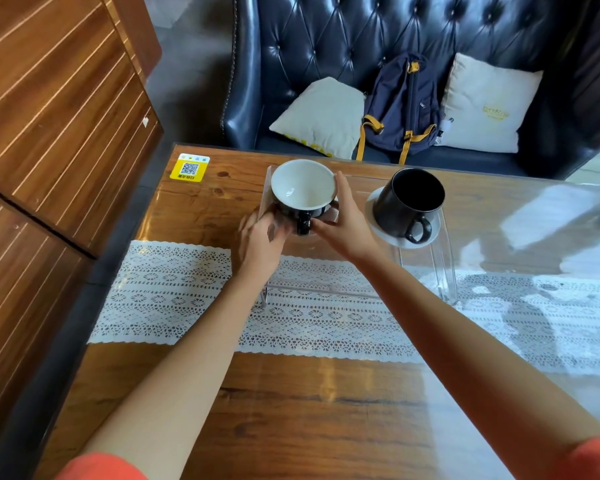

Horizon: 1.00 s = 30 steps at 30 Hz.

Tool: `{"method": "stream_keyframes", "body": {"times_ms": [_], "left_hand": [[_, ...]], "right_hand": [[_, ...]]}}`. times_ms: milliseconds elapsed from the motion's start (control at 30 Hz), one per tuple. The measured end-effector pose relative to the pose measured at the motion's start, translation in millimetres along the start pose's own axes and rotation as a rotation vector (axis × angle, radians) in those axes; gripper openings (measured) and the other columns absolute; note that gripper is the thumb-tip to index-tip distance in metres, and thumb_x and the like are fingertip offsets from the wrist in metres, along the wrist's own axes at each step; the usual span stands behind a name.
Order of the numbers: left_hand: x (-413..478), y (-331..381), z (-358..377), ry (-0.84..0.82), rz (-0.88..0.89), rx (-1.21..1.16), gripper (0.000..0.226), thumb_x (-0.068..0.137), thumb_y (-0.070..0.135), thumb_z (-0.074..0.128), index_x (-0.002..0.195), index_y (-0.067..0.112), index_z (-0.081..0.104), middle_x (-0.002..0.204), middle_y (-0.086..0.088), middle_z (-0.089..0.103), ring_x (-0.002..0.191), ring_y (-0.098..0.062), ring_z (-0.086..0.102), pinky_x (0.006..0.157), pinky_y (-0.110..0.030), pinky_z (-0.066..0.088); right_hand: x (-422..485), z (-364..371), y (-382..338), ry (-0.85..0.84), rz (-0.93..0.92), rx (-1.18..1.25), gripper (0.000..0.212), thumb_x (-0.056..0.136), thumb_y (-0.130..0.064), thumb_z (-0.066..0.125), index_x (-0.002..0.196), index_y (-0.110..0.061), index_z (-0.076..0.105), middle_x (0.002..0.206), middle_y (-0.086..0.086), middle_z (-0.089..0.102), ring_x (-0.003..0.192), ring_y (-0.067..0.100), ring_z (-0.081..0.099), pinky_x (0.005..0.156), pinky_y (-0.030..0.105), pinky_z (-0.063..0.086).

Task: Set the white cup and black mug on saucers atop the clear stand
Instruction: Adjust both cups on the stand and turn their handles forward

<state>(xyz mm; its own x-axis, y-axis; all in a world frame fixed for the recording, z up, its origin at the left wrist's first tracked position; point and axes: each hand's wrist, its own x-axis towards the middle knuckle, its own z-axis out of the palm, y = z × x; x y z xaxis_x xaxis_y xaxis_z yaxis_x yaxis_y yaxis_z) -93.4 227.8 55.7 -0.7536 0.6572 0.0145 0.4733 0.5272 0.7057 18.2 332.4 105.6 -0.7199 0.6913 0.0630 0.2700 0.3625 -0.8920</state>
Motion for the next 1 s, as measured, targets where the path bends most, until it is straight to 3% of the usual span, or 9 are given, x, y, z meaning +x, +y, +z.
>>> {"method": "stream_keyframes", "body": {"times_ms": [133,200,300,367,433,500,600,800,1000], "left_hand": [[-13.6,0.8,-6.8,0.119,0.040,-0.218,0.049,0.093,0.026,0.048,0.138,0.009,0.041,0.151,-0.009,0.036,0.141,-0.020,0.027,0.111,-0.023,0.020],[-29.8,3.7,-9.9,0.284,0.146,-0.302,0.046,0.091,0.014,0.049,0.135,0.004,0.042,0.145,-0.012,0.039,0.135,-0.016,0.032,0.107,-0.013,0.020],[-56.0,20.4,-5.1,0.431,0.304,-0.356,0.040,0.088,0.012,0.047,0.127,0.007,0.048,0.125,-0.004,0.047,0.120,-0.011,0.044,0.101,-0.019,0.033],[-70.8,42.2,6.2,0.299,0.388,-0.419,0.040,0.089,0.017,0.045,0.129,0.012,0.045,0.117,-0.001,0.050,0.112,-0.012,0.049,0.097,-0.022,0.038],[-81.0,65.4,22.6,0.050,0.421,-0.388,0.048,0.090,0.026,0.045,0.136,0.016,0.037,0.126,-0.001,0.049,0.120,-0.012,0.045,0.103,-0.024,0.035],[-83.9,81.3,41.7,-0.210,0.397,-0.280,0.061,0.091,0.036,0.043,0.145,0.023,0.019,0.148,0.000,0.033,0.137,-0.012,0.028,0.112,-0.026,0.022],[-73.7,88.0,68.7,-0.414,0.351,-0.054,0.071,0.093,0.046,0.038,0.149,0.028,-0.003,0.161,0.005,0.001,0.147,-0.013,0.001,0.118,-0.033,0.005],[-63.0,87.2,87.0,-0.463,0.375,0.206,0.067,0.094,0.050,0.029,0.149,0.030,-0.004,0.160,0.011,-0.012,0.146,-0.014,-0.011,0.117,-0.034,-0.010],[-64.1,88.2,86.6,-0.450,0.384,0.298,0.063,0.093,0.053,0.027,0.148,0.038,-0.001,0.159,0.009,-0.016,0.147,-0.019,-0.012,0.117,-0.036,-0.010]], "right_hand": [[-24.9,-21.2,-2.7,0.127,-0.018,-0.081,0.067,0.080,-0.014,0.066,0.140,-0.013,0.035,0.135,0.001,0.048,0.122,0.014,0.047,0.098,0.032,0.046],[-44.1,-42.5,0.4,0.253,-0.098,-0.077,0.052,0.083,-0.012,0.059,0.133,-0.018,0.046,0.131,0.000,0.054,0.115,0.006,0.054,0.085,0.019,0.050],[-64.5,-81.6,13.2,0.494,-0.194,-0.077,0.034,0.084,-0.007,0.052,0.115,-0.021,0.056,0.114,0.000,0.062,0.101,0.002,0.059,0.077,0.014,0.048],[-70.7,-102.2,26.1,0.590,-0.130,-0.050,0.029,0.088,-0.006,0.050,0.113,-0.019,0.059,0.113,0.005,0.063,0.096,0.005,0.059,0.074,0.013,0.047],[-75.1,-112.8,38.2,0.579,-0.005,-0.024,0.025,0.093,-0.009,0.049,0.114,-0.015,0.060,0.111,0.007,0.065,0.094,0.006,0.060,0.073,0.010,0.046],[-79.8,-115.2,48.6,0.464,0.093,0.013,0.023,0.096,-0.014,0.048,0.113,-0.014,0.063,0.105,0.005,0.068,0.094,0.007,0.062,0.078,0.011,0.047],[-87.7,-110.7,57.3,0.253,0.129,-0.006,0.022,0.095,-0.021,0.050,0.109,-0.017,0.067,0.102,-0.002,0.070,0.093,-0.008,0.062,0.080,0.009,0.047],[-85.3,-106.5,66.4,0.275,0.123,-0.132,0.023,0.088,-0.023,0.062,0.104,-0.009,0.070,0.100,0.004,0.073,0.093,0.016,0.066,0.088,0.039,0.053],[-79.6,-102.8,66.7,0.346,0.164,-0.150,0.025,0.085,-0.031,0.064,0.100,-0.013,0.073,0.096,0.002,0.075,0.090,0.014,0.068,0.084,0.044,0.054]]}}
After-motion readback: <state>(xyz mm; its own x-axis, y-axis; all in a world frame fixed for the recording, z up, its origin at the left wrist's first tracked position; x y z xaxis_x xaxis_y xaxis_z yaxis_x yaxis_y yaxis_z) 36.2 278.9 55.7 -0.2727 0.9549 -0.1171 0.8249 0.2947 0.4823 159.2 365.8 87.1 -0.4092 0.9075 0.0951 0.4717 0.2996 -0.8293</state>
